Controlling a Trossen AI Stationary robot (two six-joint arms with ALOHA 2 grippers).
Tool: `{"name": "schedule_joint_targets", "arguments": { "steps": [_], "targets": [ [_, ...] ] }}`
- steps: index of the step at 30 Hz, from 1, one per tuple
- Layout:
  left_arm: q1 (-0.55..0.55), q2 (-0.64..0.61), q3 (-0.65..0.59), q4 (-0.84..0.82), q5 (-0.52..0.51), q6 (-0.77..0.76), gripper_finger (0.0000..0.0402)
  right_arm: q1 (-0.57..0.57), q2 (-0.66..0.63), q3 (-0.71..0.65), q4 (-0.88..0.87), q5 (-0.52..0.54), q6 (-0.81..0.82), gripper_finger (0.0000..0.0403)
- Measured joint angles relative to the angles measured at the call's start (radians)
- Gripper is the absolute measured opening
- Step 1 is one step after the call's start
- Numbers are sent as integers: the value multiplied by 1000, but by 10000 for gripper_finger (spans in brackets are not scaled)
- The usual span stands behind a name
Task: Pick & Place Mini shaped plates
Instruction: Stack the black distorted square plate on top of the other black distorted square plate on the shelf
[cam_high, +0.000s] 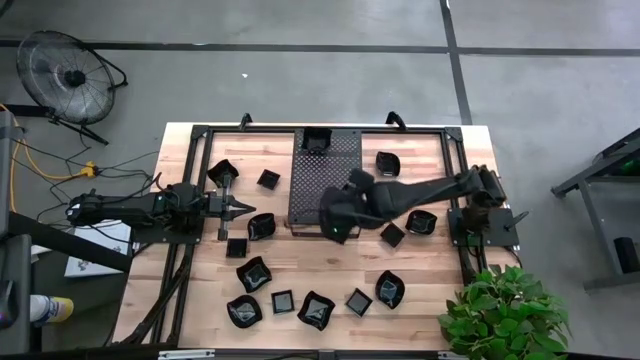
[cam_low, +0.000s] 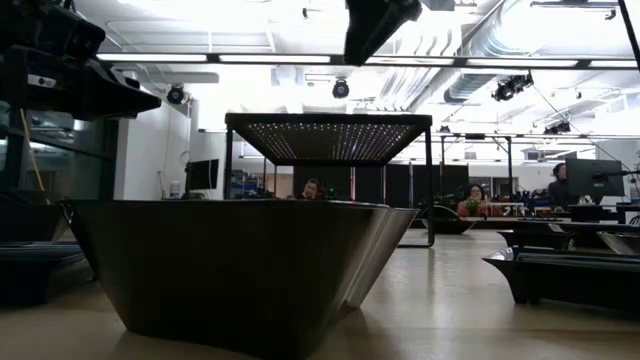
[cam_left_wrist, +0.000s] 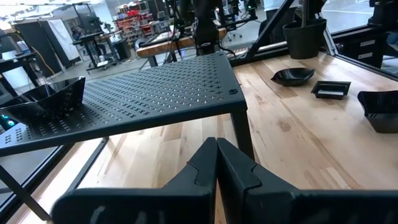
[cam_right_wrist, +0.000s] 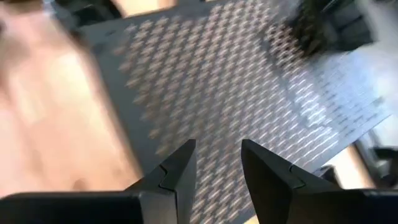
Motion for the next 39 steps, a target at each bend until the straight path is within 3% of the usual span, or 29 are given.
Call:
{"name": "schedule_joint_targets", "arguments": {
  "steps": [7, 13, 23, 39],
  "targets": [
    [0, 0, 0, 0, 0, 0, 1, 80, -3, 0, -9, -128, 173, 122],
    [0, 0, 0, 0, 1, 0, 1, 129, 11, 0, -53, -310, 357, 122],
    [0, 0, 0, 0, 3, 0, 1, 175, 92, 0, -21, -513, 489, 122],
    [0, 0, 0, 0, 3, 0, 1, 206, 281, 0, 196, -609, 483, 122]
  ]
}}
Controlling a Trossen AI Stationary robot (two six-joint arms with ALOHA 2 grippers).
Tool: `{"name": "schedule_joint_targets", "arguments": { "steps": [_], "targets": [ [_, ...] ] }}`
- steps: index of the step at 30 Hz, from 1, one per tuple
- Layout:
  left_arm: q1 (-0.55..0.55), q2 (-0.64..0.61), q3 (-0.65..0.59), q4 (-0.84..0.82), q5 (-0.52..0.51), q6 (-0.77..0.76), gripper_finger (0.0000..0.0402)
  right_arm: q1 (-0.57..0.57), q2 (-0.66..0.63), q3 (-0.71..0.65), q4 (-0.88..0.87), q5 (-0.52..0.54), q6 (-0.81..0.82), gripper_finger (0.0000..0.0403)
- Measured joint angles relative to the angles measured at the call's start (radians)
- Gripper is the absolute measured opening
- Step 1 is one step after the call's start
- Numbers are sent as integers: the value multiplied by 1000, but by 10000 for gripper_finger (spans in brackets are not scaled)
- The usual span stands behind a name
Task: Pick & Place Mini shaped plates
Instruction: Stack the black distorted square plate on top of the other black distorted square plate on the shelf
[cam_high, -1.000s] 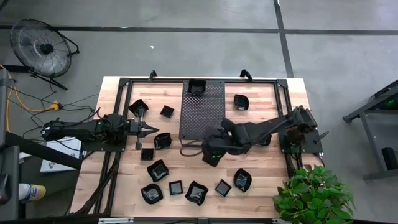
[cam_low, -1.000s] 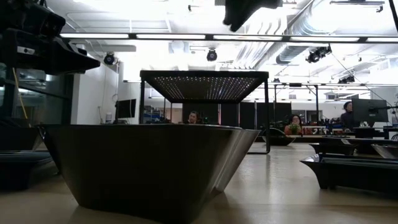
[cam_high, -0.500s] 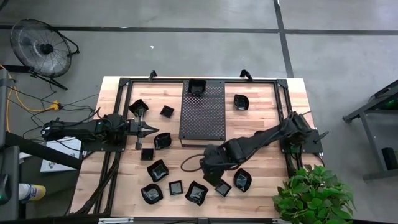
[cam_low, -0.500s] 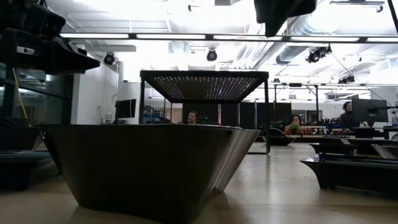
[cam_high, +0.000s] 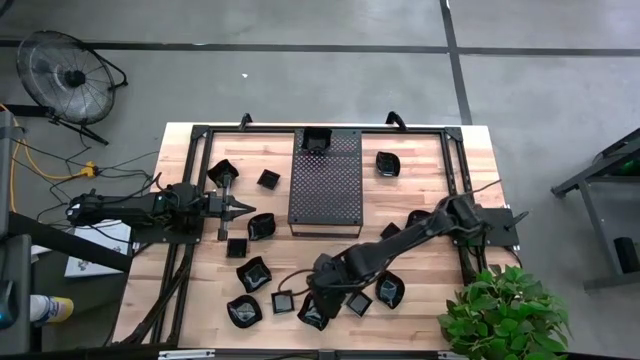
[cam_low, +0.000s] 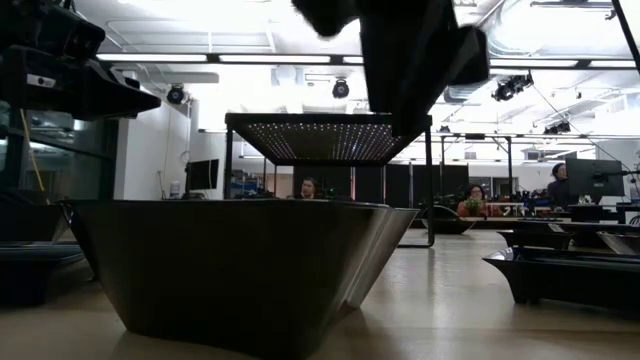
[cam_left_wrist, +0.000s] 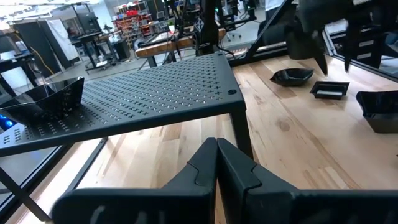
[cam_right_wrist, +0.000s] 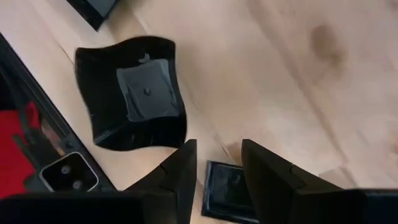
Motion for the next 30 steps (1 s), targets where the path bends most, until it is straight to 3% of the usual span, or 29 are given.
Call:
{"name": "schedule_joint_targets", "arguments": {
  "steps": [6, 30],
  "targets": [
    [0, 0, 0, 0, 0, 0, 1, 0, 49, 0, 63, -58, 11, 122],
    [0, 0, 0, 0, 0, 0, 1, -10, 100, 0, 135, -11, -79, 122]
  ]
}}
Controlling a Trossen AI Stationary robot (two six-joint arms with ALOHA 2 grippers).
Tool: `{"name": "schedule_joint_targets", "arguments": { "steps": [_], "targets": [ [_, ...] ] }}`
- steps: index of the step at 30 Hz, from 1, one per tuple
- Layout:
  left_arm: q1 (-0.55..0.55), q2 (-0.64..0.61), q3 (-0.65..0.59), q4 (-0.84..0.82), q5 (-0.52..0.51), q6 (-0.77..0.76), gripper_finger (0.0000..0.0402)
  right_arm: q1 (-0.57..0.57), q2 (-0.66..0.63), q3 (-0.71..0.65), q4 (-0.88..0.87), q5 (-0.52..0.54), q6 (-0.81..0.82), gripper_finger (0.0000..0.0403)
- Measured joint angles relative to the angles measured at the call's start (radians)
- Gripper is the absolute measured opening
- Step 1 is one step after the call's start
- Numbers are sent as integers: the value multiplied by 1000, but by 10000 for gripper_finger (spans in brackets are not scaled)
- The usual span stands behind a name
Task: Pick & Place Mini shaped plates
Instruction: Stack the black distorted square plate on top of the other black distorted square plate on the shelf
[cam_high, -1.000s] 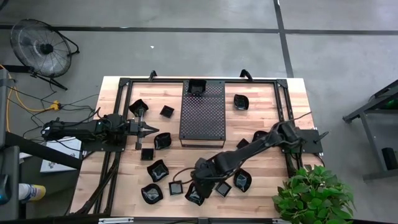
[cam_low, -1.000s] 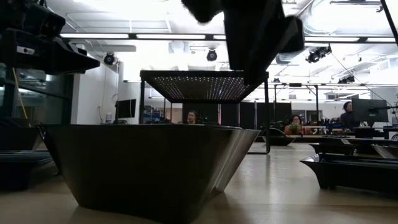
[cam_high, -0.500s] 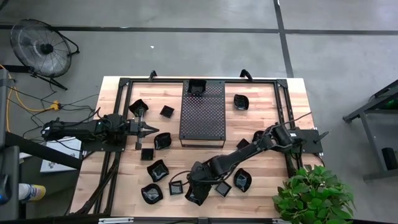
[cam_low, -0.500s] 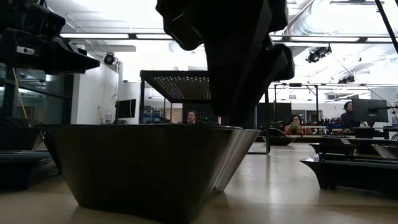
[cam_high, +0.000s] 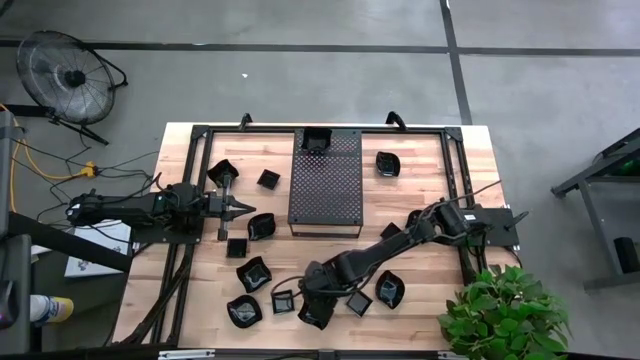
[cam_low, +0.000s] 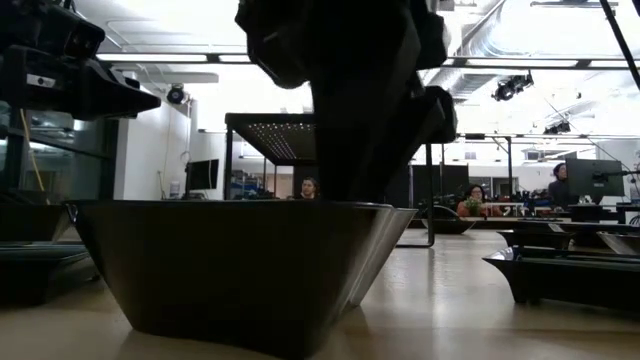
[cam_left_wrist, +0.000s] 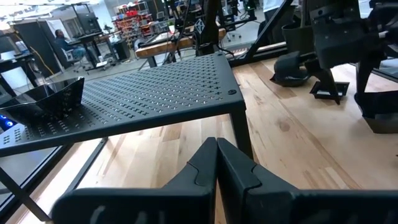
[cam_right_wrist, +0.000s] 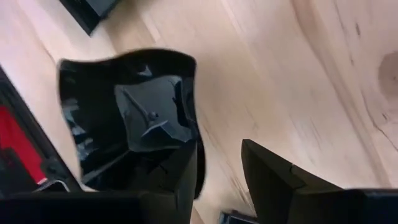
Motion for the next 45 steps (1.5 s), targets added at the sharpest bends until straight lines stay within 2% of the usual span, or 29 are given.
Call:
{"name": "schedule_joint_targets", "arguments": {
  "steps": [17, 21, 29, 36, 45],
  "targets": [
    [0, 0, 0, 0, 0, 0, 1, 3, 25, 0, 33, -21, -123, 119],
    [0, 0, 0, 0, 0, 0, 1, 3, 25, 0, 33, -20, -147, 93],
    [0, 0, 0, 0, 0, 0, 1, 3, 24, 0, 33, -28, -174, 9],
    [0, 0, 0, 0, 0, 0, 1, 11, 14, 0, 31, 3, -186, 2],
    [0, 0, 0, 0, 0, 0, 1, 37, -58, 0, -24, 70, -176, 1]
  ]
}}
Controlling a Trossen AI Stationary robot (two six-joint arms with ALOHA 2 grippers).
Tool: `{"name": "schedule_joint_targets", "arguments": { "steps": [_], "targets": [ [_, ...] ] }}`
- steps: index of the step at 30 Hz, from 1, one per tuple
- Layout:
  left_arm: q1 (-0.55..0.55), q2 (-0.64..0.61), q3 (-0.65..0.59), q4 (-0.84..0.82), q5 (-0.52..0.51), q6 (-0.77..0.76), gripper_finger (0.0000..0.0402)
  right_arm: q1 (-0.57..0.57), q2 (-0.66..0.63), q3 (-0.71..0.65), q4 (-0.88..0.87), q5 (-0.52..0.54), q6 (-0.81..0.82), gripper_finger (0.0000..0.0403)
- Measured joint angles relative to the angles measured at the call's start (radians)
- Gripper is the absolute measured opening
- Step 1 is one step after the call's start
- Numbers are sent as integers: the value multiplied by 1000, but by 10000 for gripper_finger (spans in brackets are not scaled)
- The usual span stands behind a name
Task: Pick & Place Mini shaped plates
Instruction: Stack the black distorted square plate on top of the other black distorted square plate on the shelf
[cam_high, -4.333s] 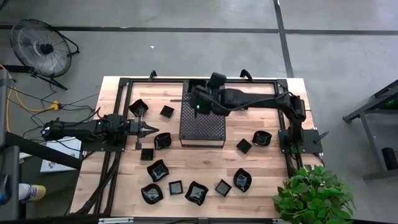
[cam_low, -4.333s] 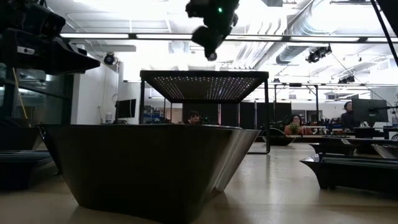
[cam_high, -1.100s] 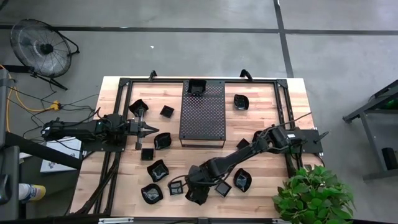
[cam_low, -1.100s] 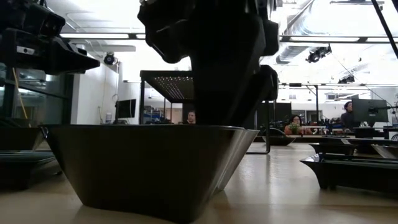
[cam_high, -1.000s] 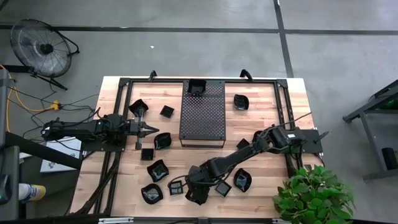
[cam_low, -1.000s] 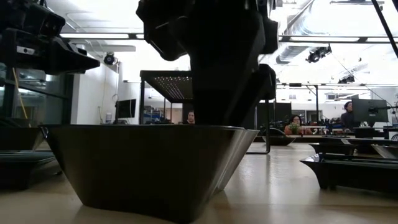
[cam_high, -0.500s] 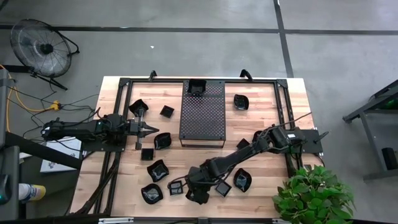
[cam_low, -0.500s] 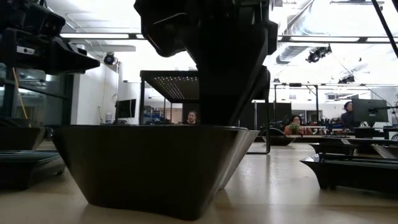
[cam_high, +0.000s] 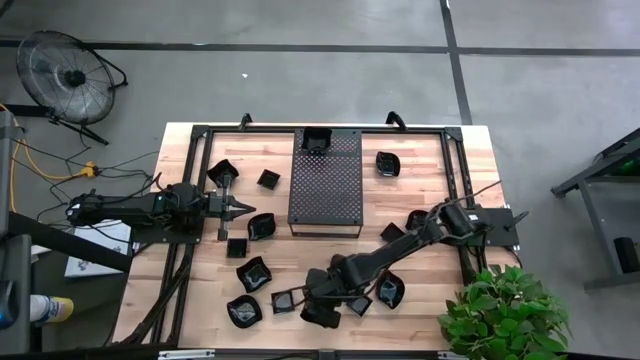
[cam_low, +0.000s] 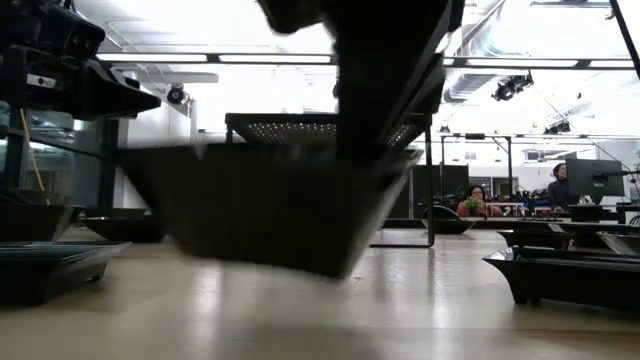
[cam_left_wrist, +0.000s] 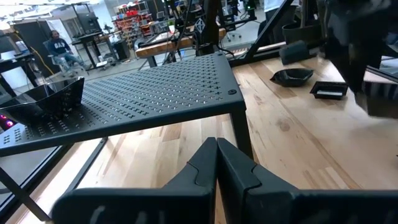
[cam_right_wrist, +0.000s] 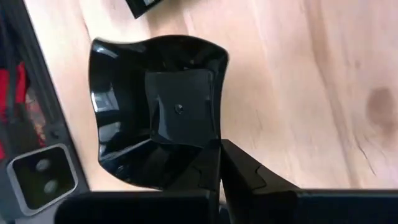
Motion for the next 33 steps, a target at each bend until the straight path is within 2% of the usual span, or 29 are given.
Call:
{"name": "schedule_joint_targets", "arguments": {
  "steps": [8, 16, 24, 33],
  "targets": [
    [0, 0, 0, 0, 0, 0, 1, 20, -129, 0, -114, 131, 59, 1],
    [0, 0, 0, 0, 0, 0, 1, -20, -226, 0, -147, 184, 55, 0],
    [0, 0, 0, 0, 0, 0, 1, -115, -315, 0, -243, 207, 53, 0],
    [0, 0, 0, 0, 0, 0, 1, -276, -443, 0, -247, 265, -30, 0]
  ]
}}
